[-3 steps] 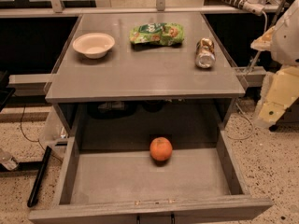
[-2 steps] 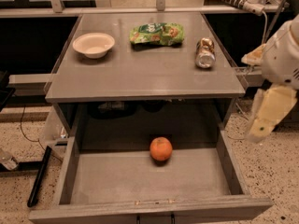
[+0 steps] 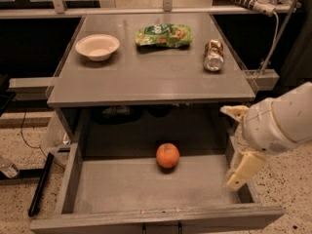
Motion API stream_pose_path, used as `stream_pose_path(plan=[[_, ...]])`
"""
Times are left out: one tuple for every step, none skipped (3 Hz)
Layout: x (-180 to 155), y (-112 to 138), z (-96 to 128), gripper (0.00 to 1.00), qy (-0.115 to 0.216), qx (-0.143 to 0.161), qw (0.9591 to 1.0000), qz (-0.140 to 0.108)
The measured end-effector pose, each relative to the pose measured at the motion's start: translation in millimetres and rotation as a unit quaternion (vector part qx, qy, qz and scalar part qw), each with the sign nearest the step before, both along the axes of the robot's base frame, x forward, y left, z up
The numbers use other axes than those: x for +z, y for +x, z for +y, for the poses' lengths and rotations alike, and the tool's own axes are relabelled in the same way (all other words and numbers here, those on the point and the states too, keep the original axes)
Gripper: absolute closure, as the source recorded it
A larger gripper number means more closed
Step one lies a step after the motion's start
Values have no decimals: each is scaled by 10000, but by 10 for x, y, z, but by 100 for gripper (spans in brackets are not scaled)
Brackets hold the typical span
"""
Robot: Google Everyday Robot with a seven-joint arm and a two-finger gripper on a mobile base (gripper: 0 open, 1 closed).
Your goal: Pick orange from top drawer and place on counter
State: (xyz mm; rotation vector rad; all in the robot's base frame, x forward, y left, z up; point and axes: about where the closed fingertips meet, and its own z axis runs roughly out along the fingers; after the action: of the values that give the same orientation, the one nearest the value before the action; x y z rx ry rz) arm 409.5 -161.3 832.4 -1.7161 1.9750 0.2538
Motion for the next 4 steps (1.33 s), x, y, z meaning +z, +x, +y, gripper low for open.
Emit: stream_pose_path(plan=[[-355, 217, 272, 0, 639, -90, 9978, -179], [-329, 313, 291, 0, 689, -188, 9969, -330], [-330, 315, 302, 0, 682, -197, 9969, -342], [-513, 468, 341, 0, 837, -312, 9955, -326]])
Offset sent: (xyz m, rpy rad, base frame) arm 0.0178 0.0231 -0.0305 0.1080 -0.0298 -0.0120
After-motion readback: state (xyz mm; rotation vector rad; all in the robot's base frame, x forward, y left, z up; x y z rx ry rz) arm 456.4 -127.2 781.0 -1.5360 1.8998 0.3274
